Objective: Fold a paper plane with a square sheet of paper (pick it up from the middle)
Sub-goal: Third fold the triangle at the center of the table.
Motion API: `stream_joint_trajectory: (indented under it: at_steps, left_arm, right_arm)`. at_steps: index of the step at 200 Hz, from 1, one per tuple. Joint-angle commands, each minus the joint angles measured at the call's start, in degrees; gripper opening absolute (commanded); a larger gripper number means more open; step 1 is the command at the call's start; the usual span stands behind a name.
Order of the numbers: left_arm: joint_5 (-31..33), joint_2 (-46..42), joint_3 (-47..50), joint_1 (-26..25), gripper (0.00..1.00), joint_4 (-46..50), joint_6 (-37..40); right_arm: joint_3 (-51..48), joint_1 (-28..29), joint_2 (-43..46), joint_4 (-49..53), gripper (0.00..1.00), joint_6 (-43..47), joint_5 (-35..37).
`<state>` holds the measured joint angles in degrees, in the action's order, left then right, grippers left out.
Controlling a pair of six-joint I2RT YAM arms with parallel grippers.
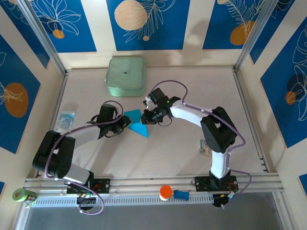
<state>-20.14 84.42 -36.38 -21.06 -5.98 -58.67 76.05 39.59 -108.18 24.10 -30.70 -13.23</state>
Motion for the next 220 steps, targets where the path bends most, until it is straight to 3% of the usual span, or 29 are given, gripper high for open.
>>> stream_joint_trajectory:
  at_steps: [1, 54, 113, 220]
  left_arm:
    - [-3.33, 1.78, 0.22, -2.23, 0.26, -4.05, -2.95]
    - [-1.54, 6.45, -1.05, -4.58, 0.19, -6.13, -3.8]
    - [4.72, 8.13, 0.19, -4.6, 0.1, -6.04, -6.41]
    - [8.19, 10.23, 1.09, -4.6, 0.08, -2.29, -6.65]
  right_arm:
    - [-2.05, 0.94, 0.7, 0.74, 0.12, 0.48, 0.13]
    - [-0.43, 3.58, -3.02, 2.68, 0.11, 2.27, 0.31]
    - [3.89, 4.09, -9.03, 5.34, 0.08, 2.06, 2.36]
    - [9.38, 3.81, -13.71, 5.85, 0.07, 1.95, 0.23]
